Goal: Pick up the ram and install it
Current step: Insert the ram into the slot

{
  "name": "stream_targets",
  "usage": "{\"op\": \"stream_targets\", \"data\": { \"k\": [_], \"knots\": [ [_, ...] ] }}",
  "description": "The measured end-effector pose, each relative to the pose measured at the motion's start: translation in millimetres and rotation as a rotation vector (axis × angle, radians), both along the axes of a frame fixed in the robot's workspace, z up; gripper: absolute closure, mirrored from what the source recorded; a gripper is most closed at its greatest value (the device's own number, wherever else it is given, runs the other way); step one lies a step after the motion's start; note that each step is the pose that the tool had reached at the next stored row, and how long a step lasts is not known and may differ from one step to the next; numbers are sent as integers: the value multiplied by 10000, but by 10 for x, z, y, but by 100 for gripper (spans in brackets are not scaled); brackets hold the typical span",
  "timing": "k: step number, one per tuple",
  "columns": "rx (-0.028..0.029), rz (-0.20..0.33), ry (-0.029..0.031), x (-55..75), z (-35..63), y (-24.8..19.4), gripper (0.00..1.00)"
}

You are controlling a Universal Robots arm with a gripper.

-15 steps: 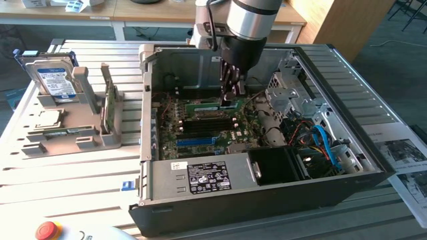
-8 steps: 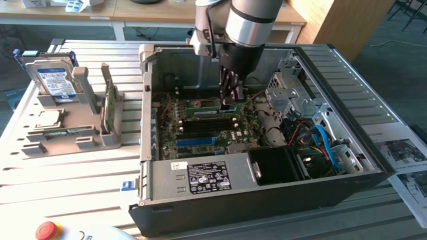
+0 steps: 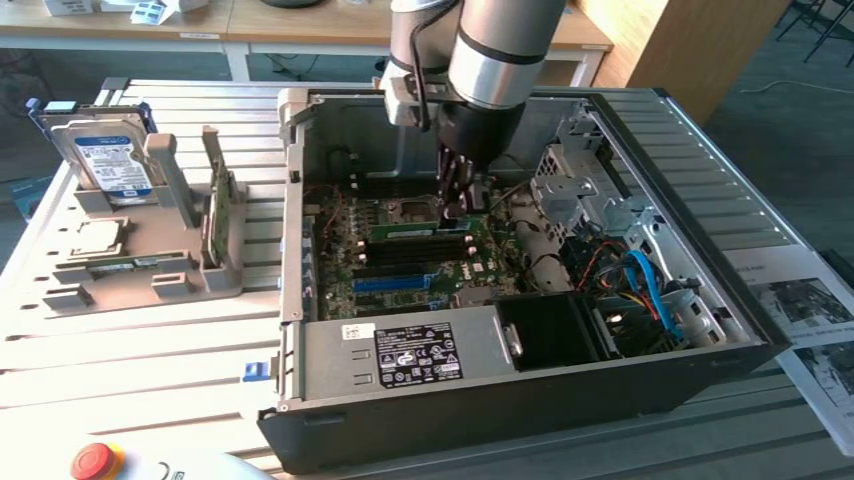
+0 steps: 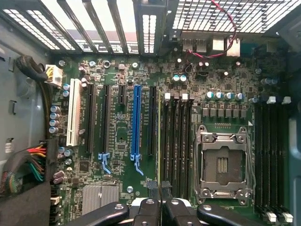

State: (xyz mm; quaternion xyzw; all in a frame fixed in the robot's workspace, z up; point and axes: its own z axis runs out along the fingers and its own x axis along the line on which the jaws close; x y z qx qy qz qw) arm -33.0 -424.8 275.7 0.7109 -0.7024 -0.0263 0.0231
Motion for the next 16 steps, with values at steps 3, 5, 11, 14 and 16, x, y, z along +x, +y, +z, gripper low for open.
{"op": "stream_targets", "data": {
  "k": [3,5,11,14,16],
  "knots": [
    [1,-6,-1,0,-51,0,88],
    [1,-6,0,0,-67,1,88],
    [0,-7,0,0,-70,1,88],
    [1,-7,0,0,-70,1,88],
    [0,-7,0,0,-70,1,88]
  ]
}}
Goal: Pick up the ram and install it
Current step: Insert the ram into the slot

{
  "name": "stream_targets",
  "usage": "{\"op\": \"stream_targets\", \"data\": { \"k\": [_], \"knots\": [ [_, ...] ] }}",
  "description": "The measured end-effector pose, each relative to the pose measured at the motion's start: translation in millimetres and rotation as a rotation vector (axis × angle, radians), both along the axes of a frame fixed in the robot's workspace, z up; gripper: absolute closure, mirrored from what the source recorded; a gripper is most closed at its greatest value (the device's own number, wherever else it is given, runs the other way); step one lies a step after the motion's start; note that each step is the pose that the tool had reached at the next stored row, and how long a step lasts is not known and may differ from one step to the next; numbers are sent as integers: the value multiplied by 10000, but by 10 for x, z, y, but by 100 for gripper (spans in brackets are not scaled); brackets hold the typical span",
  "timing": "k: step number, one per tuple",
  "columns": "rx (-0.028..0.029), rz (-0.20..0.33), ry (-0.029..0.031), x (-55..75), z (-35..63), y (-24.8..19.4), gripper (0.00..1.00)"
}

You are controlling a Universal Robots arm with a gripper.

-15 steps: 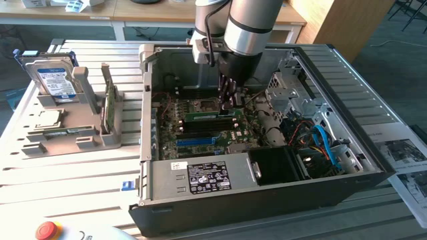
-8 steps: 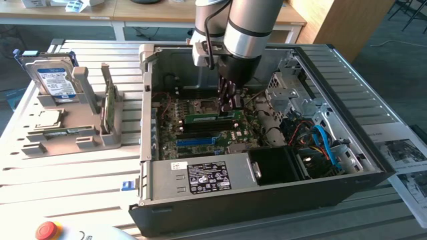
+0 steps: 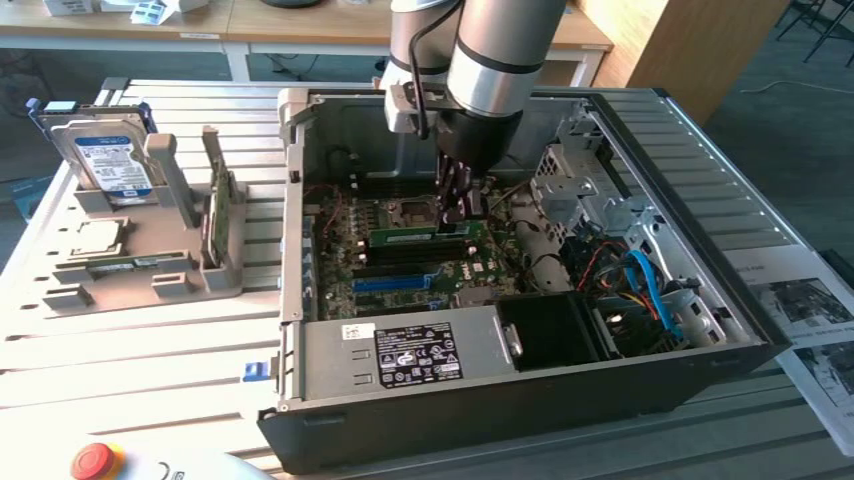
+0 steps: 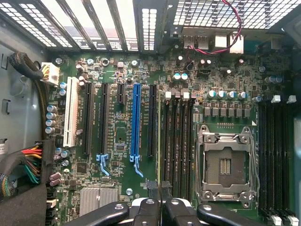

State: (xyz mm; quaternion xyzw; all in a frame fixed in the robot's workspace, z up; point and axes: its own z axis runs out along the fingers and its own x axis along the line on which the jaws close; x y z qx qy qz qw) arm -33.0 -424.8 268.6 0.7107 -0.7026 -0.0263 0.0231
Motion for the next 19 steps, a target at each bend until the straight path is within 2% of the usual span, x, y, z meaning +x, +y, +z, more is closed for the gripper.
{"op": "stream_targets", "data": {
  "k": [4,15,19],
  "knots": [
    [4,0,-1,0,-4,8,88],
    [2,-7,0,2,-58,147,88],
    [-1,-7,0,2,-59,151,88]
  ]
}}
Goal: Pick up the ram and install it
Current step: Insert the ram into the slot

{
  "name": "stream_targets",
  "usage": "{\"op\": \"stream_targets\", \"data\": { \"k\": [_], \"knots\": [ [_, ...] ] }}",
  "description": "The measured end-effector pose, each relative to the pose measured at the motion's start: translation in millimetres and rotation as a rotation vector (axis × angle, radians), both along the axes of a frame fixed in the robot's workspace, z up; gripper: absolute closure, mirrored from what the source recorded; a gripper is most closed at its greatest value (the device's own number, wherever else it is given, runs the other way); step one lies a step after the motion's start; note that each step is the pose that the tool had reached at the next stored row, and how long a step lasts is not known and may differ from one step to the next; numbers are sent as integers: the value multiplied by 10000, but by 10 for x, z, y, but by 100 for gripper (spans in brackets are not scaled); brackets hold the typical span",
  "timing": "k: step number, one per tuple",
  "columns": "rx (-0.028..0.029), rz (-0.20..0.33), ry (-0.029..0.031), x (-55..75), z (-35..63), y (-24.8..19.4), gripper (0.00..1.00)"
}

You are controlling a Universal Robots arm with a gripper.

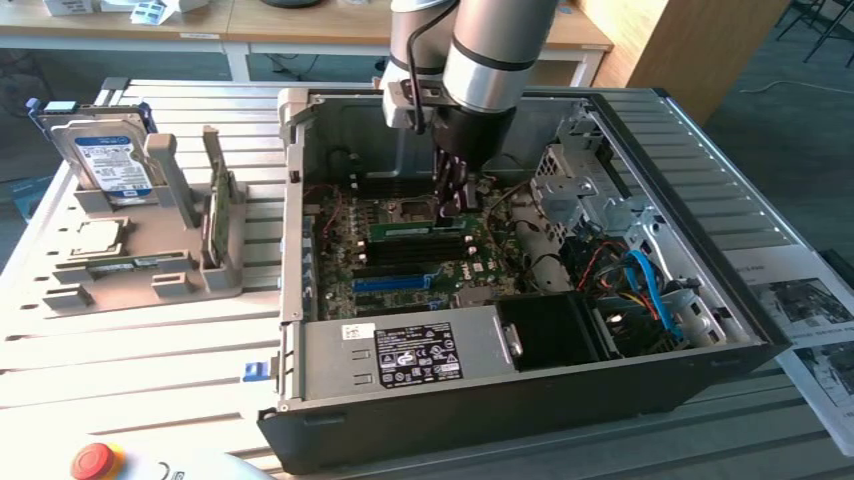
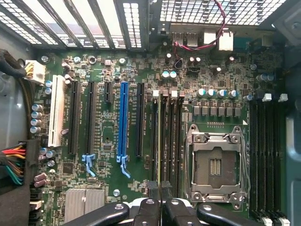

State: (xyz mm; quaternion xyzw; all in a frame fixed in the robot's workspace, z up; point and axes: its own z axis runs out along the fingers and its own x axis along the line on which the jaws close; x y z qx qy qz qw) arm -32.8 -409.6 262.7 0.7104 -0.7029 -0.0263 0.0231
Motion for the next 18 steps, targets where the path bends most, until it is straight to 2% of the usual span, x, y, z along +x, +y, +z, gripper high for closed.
{"op": "stream_targets", "data": {
  "k": [12,18],
  "knots": [
    [2,-1,-1,0,-195,4,88],
    [0,-9,0,0,-199,4,88]
  ]
}}
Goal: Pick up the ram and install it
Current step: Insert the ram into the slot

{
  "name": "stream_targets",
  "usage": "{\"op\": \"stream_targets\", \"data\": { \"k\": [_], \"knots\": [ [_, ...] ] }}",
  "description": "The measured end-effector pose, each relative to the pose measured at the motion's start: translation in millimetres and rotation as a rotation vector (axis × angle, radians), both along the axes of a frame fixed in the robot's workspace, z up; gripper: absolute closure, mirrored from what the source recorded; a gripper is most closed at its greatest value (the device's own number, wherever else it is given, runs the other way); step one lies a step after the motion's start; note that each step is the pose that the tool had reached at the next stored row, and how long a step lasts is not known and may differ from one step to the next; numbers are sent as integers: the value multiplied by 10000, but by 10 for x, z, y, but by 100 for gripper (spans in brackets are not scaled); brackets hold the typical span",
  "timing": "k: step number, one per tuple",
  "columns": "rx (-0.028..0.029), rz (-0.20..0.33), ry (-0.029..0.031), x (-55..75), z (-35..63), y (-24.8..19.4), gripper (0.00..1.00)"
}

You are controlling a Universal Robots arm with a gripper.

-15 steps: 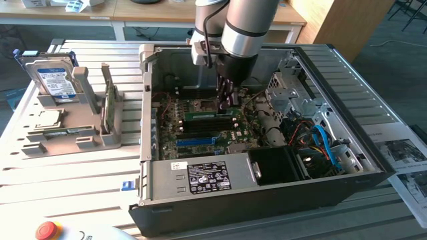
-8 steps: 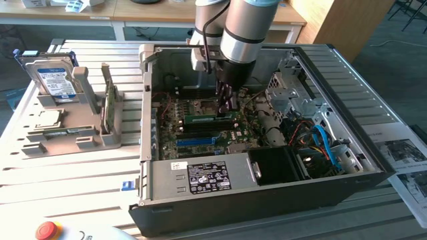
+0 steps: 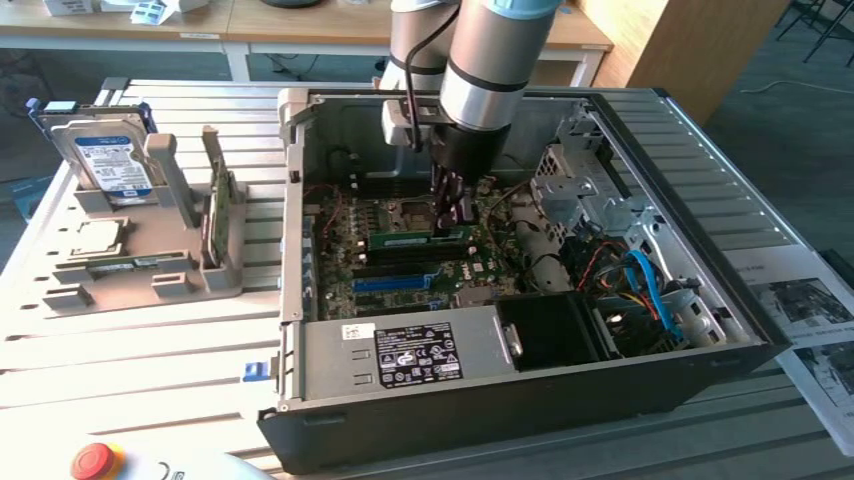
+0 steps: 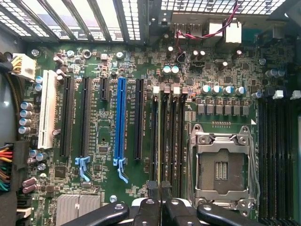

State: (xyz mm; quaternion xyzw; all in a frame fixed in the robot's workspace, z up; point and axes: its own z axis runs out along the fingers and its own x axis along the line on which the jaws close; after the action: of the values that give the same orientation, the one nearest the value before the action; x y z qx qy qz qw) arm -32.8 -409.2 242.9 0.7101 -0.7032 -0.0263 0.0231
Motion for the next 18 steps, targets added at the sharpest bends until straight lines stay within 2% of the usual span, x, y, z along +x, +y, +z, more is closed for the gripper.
{"op": "stream_targets", "data": {
  "k": [6,18],
  "knots": [
    [-1,-232,0,0,-7,0,88],
    [1,-237,-12,0,-24,0,88]
  ]
}}
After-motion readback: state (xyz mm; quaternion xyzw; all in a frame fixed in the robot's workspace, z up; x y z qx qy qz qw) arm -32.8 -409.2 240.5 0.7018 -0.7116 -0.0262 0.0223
